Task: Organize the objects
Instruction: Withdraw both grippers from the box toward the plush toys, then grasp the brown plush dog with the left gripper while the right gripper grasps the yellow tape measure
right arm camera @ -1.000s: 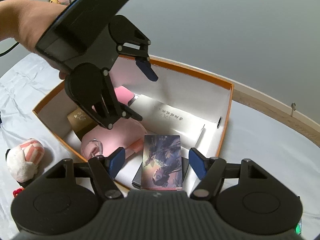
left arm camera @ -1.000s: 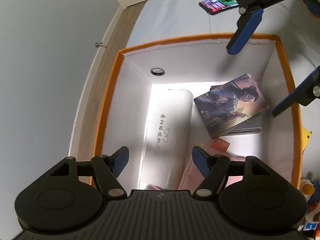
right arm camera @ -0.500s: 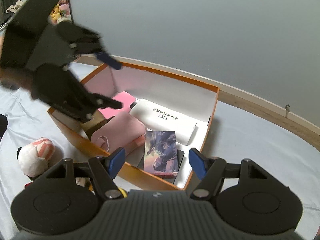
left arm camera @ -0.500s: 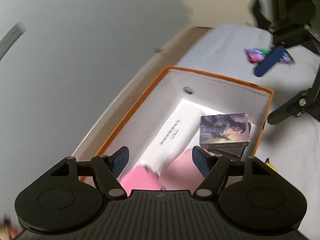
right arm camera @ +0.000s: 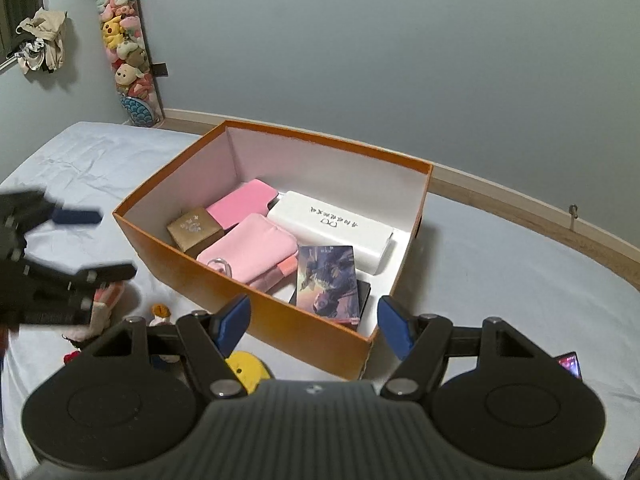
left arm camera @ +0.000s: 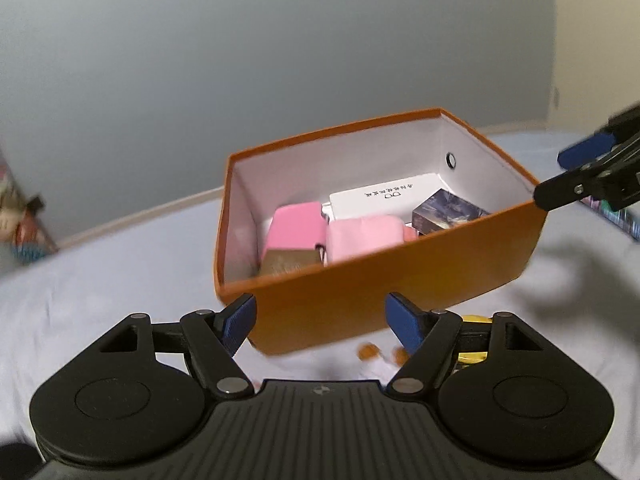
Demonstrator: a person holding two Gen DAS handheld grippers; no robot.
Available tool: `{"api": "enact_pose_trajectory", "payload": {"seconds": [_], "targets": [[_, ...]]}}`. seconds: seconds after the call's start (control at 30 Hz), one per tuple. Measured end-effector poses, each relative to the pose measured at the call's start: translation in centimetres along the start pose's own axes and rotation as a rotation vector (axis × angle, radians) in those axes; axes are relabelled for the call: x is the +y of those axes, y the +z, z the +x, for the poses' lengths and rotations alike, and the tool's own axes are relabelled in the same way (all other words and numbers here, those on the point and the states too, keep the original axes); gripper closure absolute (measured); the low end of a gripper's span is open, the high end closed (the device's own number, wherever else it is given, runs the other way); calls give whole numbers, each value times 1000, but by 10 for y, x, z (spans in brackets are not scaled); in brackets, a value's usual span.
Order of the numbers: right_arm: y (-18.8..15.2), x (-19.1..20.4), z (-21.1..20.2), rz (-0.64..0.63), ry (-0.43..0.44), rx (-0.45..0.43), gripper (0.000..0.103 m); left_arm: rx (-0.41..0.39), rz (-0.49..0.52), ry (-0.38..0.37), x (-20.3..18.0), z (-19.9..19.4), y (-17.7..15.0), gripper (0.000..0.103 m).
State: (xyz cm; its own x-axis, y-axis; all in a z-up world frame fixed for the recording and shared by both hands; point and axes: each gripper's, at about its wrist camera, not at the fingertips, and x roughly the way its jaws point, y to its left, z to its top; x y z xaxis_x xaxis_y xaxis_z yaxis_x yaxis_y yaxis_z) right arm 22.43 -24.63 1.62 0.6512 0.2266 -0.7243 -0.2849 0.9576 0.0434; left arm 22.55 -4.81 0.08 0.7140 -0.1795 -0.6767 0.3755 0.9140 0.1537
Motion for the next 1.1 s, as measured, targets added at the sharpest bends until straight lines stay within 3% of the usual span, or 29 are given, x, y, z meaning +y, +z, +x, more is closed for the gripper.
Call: {"api": "enact_pose_trajectory", "payload": {"seconds": [0.13,0.23,0.43,0.83,1.1], "targets": [[-10,3,-3,3,24,-14,31,-22,-110,38,-6,-16,-23,16],[-18,7,1,4,41,-18,29,-45,-141,71,-15,-22,-37,15],[-38,16,8,19,69,-39,21,-56,-192,65,-24,-28,-62,15],[-76,30,32,13,78,23,21,-11,-187,65,-26,-29,-98,15],[-83,48,52,-27,74,39,21,-23,-150,57,-34,-20,-96,15]]}}
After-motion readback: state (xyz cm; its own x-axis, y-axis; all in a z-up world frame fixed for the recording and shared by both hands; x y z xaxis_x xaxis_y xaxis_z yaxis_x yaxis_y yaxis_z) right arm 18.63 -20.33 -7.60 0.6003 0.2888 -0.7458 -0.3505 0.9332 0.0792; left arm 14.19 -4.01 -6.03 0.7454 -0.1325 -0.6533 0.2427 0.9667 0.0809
